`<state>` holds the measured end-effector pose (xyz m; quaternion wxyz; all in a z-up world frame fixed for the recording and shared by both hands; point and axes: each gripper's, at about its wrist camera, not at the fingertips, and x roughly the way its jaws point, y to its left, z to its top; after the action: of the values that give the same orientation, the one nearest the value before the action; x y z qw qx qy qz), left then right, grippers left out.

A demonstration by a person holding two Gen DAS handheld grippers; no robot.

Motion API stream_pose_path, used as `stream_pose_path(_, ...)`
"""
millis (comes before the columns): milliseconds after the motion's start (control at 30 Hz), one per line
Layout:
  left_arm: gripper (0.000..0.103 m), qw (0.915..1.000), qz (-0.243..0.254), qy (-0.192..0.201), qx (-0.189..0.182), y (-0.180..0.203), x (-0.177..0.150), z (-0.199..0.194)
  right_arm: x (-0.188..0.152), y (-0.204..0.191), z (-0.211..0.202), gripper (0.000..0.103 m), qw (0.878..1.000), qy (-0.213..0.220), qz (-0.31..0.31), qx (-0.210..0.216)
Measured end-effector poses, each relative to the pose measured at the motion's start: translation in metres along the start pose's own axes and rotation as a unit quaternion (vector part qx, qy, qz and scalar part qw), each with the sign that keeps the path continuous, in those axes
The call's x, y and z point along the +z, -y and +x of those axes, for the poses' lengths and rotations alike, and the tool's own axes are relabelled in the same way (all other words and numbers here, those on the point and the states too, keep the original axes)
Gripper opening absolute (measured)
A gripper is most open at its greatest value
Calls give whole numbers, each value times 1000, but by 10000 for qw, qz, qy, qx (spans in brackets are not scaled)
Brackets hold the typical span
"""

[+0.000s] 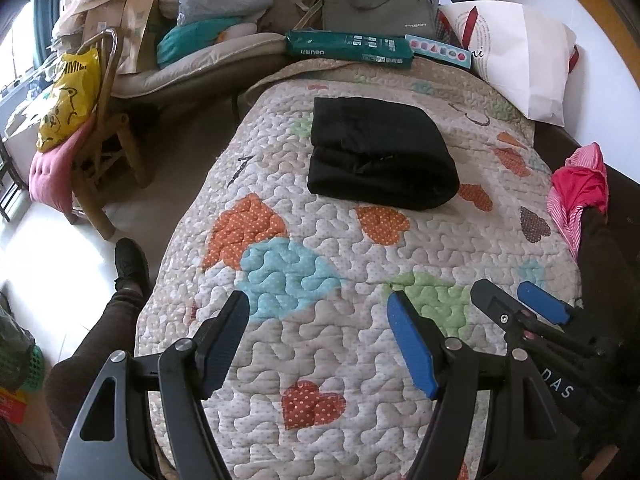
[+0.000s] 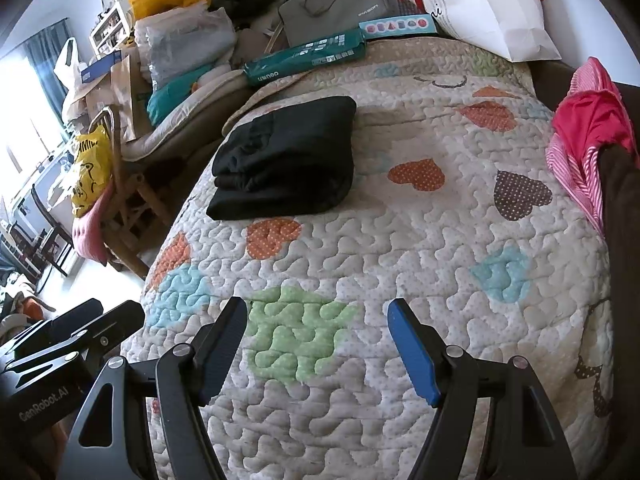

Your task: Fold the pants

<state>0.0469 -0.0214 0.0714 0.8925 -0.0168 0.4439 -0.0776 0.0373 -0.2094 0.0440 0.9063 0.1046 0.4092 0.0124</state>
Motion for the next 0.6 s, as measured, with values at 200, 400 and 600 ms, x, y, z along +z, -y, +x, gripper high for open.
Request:
stream_pose_path(200,71,10000,0,-15,-29,1,-1,1,-1,-3,2,78,10000,-19,-54,-18)
stream_pose_path(400,71,10000,-13,-25,-25,1,-2,2,-2,-3,2,78,10000,-38,-56,-24)
stream_pose_path(600,71,9999,-36,-101,-29,-1,-4,6,-3,-3,3,78,10000,-53,-60,-27)
